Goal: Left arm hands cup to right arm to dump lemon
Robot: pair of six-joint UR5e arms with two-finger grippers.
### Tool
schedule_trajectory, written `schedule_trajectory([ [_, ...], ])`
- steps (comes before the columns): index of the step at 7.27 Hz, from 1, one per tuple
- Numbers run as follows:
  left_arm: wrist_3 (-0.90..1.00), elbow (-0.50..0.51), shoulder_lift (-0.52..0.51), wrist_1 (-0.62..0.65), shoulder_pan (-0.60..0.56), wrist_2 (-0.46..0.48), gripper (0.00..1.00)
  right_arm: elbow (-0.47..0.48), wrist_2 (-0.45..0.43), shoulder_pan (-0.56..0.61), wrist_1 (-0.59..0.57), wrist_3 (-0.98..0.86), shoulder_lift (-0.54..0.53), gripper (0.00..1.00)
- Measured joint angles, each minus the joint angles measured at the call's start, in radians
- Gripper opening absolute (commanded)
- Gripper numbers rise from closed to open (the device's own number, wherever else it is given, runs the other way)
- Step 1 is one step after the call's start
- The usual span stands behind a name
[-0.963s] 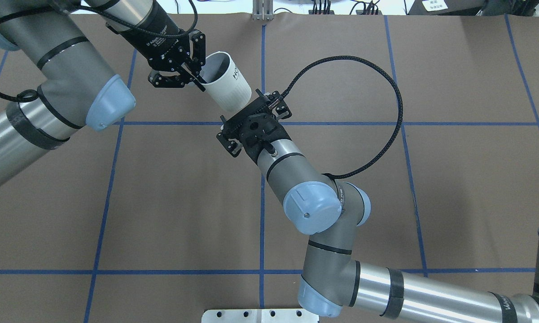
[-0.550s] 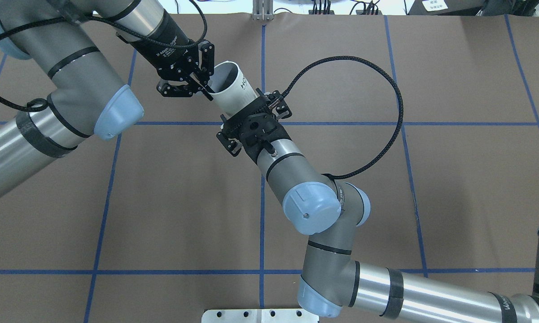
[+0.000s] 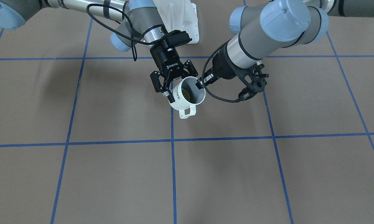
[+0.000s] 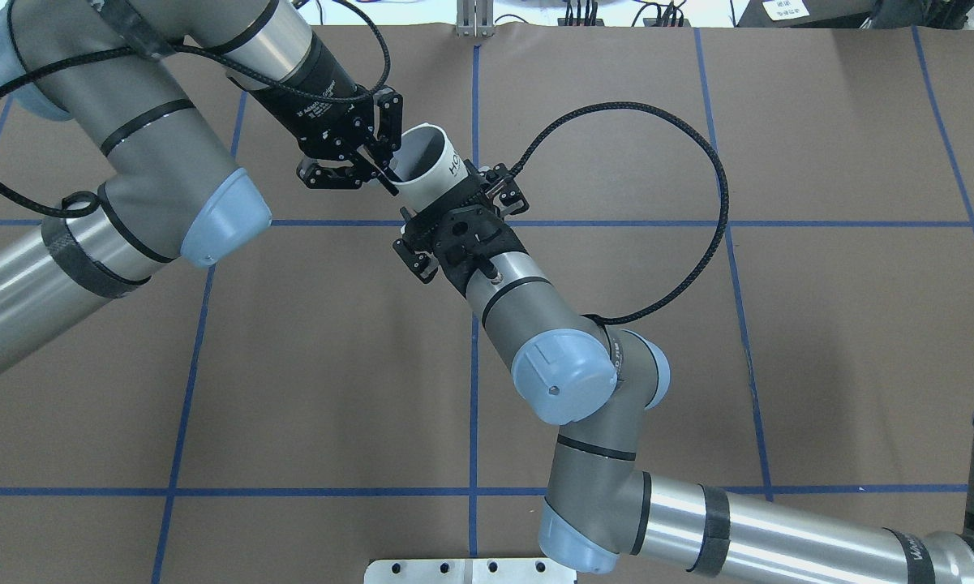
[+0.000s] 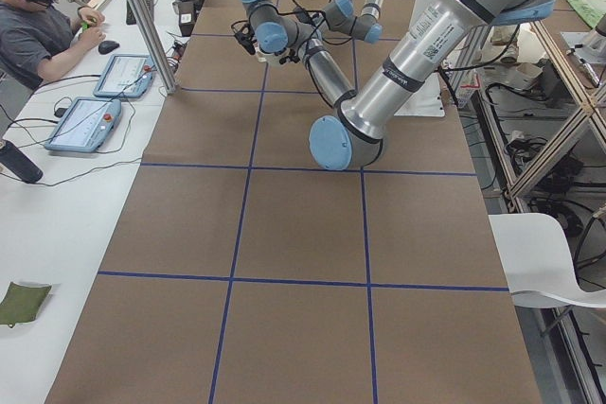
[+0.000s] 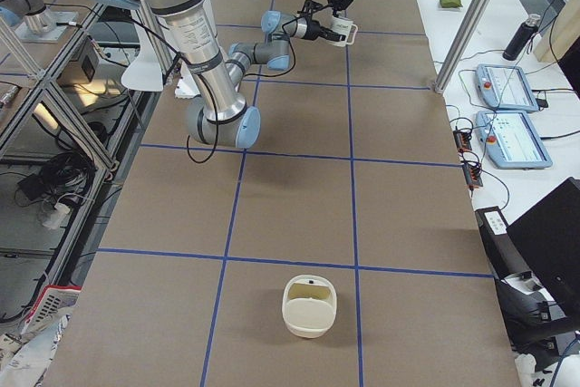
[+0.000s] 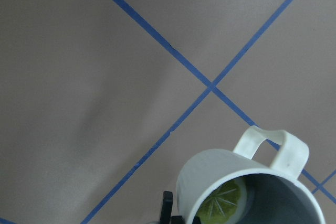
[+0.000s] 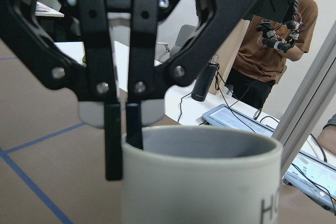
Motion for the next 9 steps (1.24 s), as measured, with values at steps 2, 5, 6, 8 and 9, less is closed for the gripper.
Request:
schedule_trajectory([
  [2, -0.002, -0.009, -0.001, 0.0, 0.006, 0.0, 0.0, 0.0, -0.001, 0.0, 0.0, -0.001, 0.0, 0.98],
  [5, -0.002, -0.019, 0.0, 0.0, 0.011, 0.001, 0.0, 0.003, 0.0, 0.0, 0.002, 0.0, -0.002, 0.52],
  [6, -0.001, -0.019, 0.001, 0.0, 0.012, 0.0, 0.42, 0.006, 0.0, 0.0, 0.002, 0.0, -0.006, 0.34],
  [8, 0.01, -0.02, 0.001, -0.008, 0.012, 0.0, 1.0, 0.01, 0.001, -0.002, 0.0, -0.001, -0.011, 0.25],
  [9, 0.018, -0.021, 0.002, -0.02, 0.012, 0.001, 1.0, 0.01, 0.004, -0.002, -0.001, 0.001, -0.019, 0.25],
])
